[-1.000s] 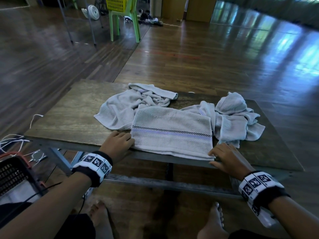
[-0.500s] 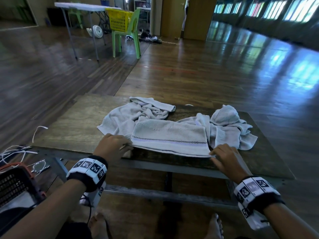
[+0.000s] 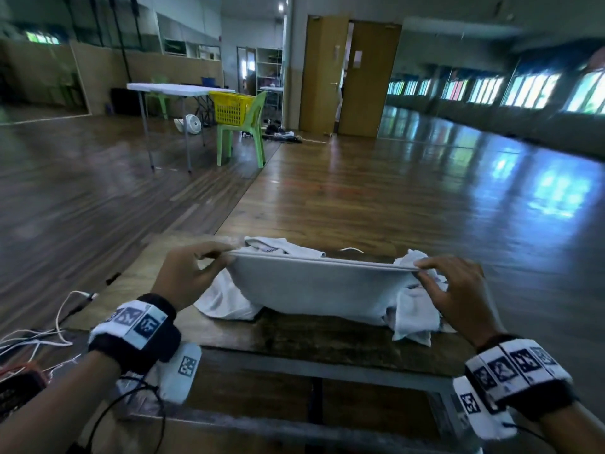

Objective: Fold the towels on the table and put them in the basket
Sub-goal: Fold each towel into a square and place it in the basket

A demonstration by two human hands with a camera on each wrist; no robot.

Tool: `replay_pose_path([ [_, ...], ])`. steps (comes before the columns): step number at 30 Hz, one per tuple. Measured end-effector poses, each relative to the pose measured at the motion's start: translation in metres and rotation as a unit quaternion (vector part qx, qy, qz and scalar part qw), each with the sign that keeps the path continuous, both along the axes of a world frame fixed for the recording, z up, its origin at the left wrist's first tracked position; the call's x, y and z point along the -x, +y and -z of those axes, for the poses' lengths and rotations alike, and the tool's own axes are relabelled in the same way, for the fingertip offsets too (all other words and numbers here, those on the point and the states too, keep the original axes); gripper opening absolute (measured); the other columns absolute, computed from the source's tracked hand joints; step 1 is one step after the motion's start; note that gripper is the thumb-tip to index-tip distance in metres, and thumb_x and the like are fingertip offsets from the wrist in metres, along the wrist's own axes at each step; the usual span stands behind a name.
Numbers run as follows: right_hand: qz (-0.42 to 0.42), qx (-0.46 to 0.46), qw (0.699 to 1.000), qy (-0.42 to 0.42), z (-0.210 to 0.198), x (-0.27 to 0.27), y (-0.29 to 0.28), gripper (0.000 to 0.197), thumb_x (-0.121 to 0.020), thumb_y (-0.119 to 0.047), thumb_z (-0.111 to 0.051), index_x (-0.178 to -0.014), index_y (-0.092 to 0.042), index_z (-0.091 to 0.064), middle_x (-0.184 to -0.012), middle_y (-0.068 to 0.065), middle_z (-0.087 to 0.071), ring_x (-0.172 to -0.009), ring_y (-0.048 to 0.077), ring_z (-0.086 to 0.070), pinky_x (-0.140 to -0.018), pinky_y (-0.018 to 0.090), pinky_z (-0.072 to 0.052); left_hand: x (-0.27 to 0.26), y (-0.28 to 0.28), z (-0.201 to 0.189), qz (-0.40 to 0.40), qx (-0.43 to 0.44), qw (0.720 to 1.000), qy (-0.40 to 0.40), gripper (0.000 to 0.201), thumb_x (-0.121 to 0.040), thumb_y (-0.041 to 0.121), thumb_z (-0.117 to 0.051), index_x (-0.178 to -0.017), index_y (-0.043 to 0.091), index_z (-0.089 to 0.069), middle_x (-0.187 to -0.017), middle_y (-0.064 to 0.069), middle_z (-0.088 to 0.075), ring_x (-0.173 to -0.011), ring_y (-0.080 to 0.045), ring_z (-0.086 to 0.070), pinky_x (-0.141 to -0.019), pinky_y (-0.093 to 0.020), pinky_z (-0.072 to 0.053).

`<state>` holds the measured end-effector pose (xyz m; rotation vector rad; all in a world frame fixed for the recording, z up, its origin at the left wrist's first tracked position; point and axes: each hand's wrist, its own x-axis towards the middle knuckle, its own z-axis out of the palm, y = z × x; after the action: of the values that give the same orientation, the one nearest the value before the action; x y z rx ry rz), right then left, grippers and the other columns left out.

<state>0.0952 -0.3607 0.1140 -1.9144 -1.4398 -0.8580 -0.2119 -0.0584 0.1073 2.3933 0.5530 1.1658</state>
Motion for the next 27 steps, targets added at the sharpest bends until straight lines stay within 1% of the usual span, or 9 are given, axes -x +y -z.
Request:
replay_pose_path([
  [3, 0.005, -0.022, 1.0, -0.015, -0.02, 0.001, 0.004, 0.026, -0.083, -0.034, -0.048, -0.089, -0.017, -0.066, -0.089, -0.003, -0.07, -0.087, 0.009, -0.053, -0.077, 0.025, -0.024, -0.002, 0.008, -0.021, 0.002, -0.002, 1.0, -0.007, 0.012, -0.083, 0.03, -0.065, -0.094, 0.035, -0.069, -0.081, 0.034, -0.065, -0.082, 0.003, -0.063, -0.075, -0.01, -0.048],
  [6, 0.009, -0.032, 0.999, -0.008, -0.025, -0.007, 0.015, 0.026, -0.084, -0.035, -0.047, -0.089, -0.017, -0.066, -0.089, -0.003, -0.069, -0.086, 0.009, -0.05, -0.076, 0.024, -0.02, -0.011, 0.015, -0.031, -0.004, -0.009, 1.0, 0.002, 0.016, -0.082, 0.032, -0.065, -0.086, 0.047, -0.059, -0.076, 0.046, -0.058, -0.079, 0.017, -0.058, -0.072, 0.001, -0.041],
  [8, 0.01, -0.028, 1.0, -0.002, -0.022, -0.016, 0.024, 0.024, -0.084, -0.035, -0.048, -0.089, -0.019, -0.066, -0.089, -0.005, -0.069, -0.086, 0.008, -0.051, -0.076, 0.024, -0.02, -0.021, 0.022, -0.032, -0.009, -0.013, 1.0, 0.008, 0.012, -0.083, 0.028, -0.066, -0.09, 0.039, -0.066, -0.076, 0.034, -0.061, -0.078, 0.016, -0.058, -0.071, 0.001, -0.041],
  [11, 0.027, -0.025, 0.999, 0.012, -0.017, -0.03, 0.039, 0.017, -0.082, -0.033, -0.055, -0.088, -0.022, -0.065, -0.086, -0.008, -0.069, -0.083, 0.007, -0.054, -0.077, 0.025, -0.021, -0.036, 0.032, -0.032, -0.024, -0.016, 0.999, 0.017, 0.018, -0.084, 0.024, -0.067, -0.098, 0.014, -0.072, -0.083, 0.017, -0.065, -0.081, -0.003, -0.062, -0.072, -0.012, -0.047],
  [13, 0.037, -0.023, 0.999, 0.026, -0.017, -0.039, 0.051, 0.01, -0.079, -0.026, -0.061, -0.087, -0.023, -0.065, -0.085, -0.007, -0.068, -0.083, 0.008, -0.054, -0.076, 0.025, -0.02, -0.047, 0.039, -0.033, -0.029, -0.031, 0.999, 0.029, 0.02, -0.085, 0.023, -0.066, -0.1, 0.011, -0.072, -0.09, 0.002, -0.071, -0.084, -0.016, -0.064, -0.075, -0.026, -0.048],
  [15, 0.05, -0.017, 0.998, 0.039, -0.017, -0.048, 0.063, 0.008, -0.078, -0.02, -0.066, -0.086, -0.022, -0.066, -0.083, -0.006, -0.068, -0.085, 0.011, -0.057, -0.074, 0.025, -0.017, -0.056, 0.047, -0.033, -0.034, -0.033, 0.998, 0.041, 0.019, -0.086, 0.023, -0.064, -0.1, 0.012, -0.071, -0.093, -0.003, -0.071, -0.083, -0.019, -0.063, -0.074, -0.026, -0.044],
  [19, 0.075, 0.001, 0.995, 0.058, -0.005, -0.058, 0.081, 0.011, -0.076, -0.013, -0.072, -0.084, -0.02, -0.067, -0.081, -0.003, -0.07, -0.083, 0.024, -0.065, -0.077, 0.031, -0.022, -0.07, 0.057, -0.024, -0.036, -0.02, 0.997, 0.067, 0.017, -0.088, 0.022, -0.062, -0.099, 0.012, -0.071, -0.092, -0.005, -0.072, -0.082, -0.02, -0.064, -0.073, -0.024, -0.045],
  [24, 0.085, 0.029, 0.994, 0.066, 0.033, -0.053, 0.073, 0.012, -0.078, -0.012, -0.07, -0.087, -0.019, -0.066, -0.086, -0.003, -0.07, -0.086, 0.024, -0.064, -0.078, 0.03, -0.026, -0.071, 0.045, 0.012, -0.042, 0.001, 0.997, 0.057, 0.013, -0.084, 0.012, -0.066, -0.096, 0.008, -0.071, -0.084, 0.001, -0.067, -0.074, -0.013, -0.059, -0.065, 0.0, -0.033],
  [27, 0.06, 0.081, 0.993, 0.054, 0.063, -0.049, 0.061, 0.018, -0.074, -0.009, -0.075, -0.085, -0.02, -0.067, -0.085, -0.003, -0.07, -0.083, 0.024, -0.066, -0.077, 0.042, -0.042, -0.062, 0.043, 0.044, -0.018, -0.008, 0.995, 0.097, 0.01, -0.082, 0.016, -0.067, -0.091, 0.014, -0.071, -0.083, 0.001, -0.071, -0.074, -0.015, -0.065, -0.07, -0.016, -0.042],
])
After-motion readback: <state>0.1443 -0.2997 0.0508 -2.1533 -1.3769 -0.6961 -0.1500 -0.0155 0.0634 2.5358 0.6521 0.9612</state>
